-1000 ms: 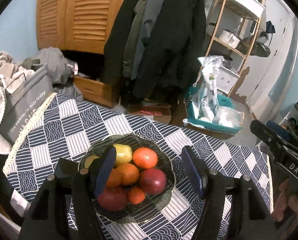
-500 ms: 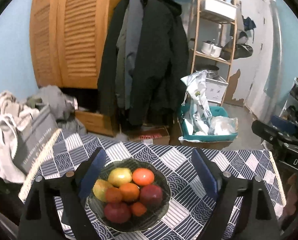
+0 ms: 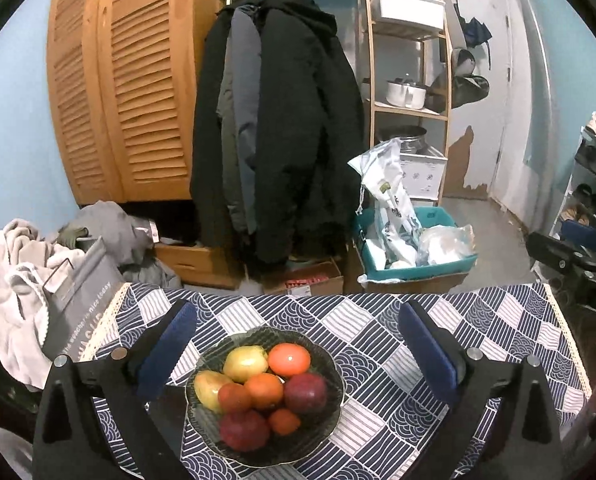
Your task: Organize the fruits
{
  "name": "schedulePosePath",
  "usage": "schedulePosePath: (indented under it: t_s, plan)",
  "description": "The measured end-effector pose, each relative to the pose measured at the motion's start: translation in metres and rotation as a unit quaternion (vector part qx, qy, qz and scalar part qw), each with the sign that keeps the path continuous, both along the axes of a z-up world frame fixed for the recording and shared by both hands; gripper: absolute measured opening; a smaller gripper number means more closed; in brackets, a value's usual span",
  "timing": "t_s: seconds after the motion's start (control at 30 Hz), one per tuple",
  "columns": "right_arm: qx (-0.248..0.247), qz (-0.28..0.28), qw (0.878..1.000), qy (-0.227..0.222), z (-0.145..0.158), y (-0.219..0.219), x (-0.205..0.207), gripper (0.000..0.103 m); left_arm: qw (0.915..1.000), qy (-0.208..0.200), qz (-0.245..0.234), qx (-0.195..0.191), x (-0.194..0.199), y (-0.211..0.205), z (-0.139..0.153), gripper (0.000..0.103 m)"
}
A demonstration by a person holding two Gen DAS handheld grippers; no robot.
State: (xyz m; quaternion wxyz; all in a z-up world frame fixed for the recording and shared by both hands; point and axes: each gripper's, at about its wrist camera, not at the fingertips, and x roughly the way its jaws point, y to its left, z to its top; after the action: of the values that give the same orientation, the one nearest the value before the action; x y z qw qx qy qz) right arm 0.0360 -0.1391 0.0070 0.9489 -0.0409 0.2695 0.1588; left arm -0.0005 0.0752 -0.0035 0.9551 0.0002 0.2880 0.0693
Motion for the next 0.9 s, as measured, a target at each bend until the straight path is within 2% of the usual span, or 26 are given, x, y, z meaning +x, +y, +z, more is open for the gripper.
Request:
schedulePosePath:
  t_s: [0.47, 0.9]
  plan:
    - [-0.001, -0.021, 1.000, 0.017, -0.009, -0.023, 0.003, 0.086, 1.0000, -0.006, -0.005, 0.005, -0.001, -0.009, 0.003, 0.102]
    - [-0.007, -0.026, 1.000, 0.013, -0.010, -0.030, 0.001, 0.086, 0.9999, 0.003, -0.008, 0.009, 0.004, -0.014, 0.001, 0.102]
